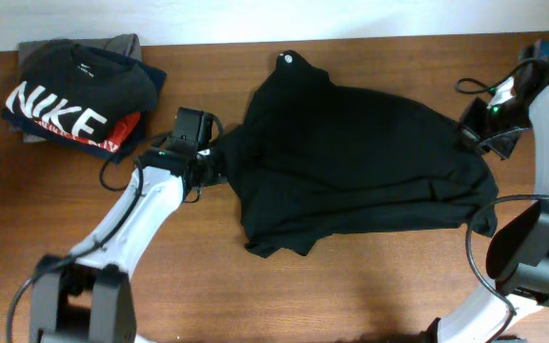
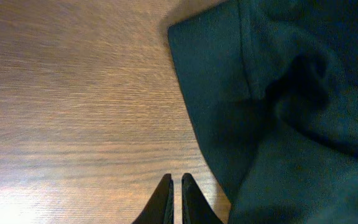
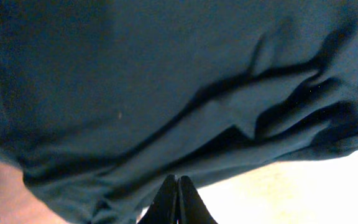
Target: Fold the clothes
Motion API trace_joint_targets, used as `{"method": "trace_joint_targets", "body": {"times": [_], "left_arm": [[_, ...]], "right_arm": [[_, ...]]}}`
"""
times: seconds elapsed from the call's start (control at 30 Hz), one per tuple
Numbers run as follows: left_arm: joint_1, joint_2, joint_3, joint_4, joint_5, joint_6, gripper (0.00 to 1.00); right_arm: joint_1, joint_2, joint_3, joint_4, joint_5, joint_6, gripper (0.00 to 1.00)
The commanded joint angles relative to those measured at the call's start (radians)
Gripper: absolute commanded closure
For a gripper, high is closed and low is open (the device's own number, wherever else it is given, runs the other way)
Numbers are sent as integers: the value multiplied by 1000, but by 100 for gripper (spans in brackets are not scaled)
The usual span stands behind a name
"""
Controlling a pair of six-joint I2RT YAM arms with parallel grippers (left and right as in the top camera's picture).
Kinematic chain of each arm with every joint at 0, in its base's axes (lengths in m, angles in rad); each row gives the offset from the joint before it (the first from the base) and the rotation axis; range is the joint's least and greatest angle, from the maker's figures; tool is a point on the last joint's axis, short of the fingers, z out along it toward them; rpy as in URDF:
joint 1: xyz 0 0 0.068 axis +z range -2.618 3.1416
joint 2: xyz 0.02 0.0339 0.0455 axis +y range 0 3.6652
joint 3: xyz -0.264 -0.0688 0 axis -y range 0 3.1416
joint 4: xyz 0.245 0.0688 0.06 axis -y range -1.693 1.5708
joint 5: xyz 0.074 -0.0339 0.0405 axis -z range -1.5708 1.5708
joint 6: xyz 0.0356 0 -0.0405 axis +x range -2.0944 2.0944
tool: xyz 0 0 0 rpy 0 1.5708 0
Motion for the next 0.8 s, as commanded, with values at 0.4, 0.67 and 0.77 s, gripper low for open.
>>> {"method": "trace_joint_targets", "body": {"times": [0.4, 0.67, 0.77], "left_arm": [[-14, 198, 7, 169, 238, 63, 96], [-13, 251, 7, 170, 245, 63, 95], [-13, 254, 7, 167, 244, 63, 96]], "right_arm": [[253, -27, 18, -9, -15, -53, 96], [290, -27, 18, -10, 15, -46, 96], [291, -27, 18, -19, 23, -46, 96]]}}
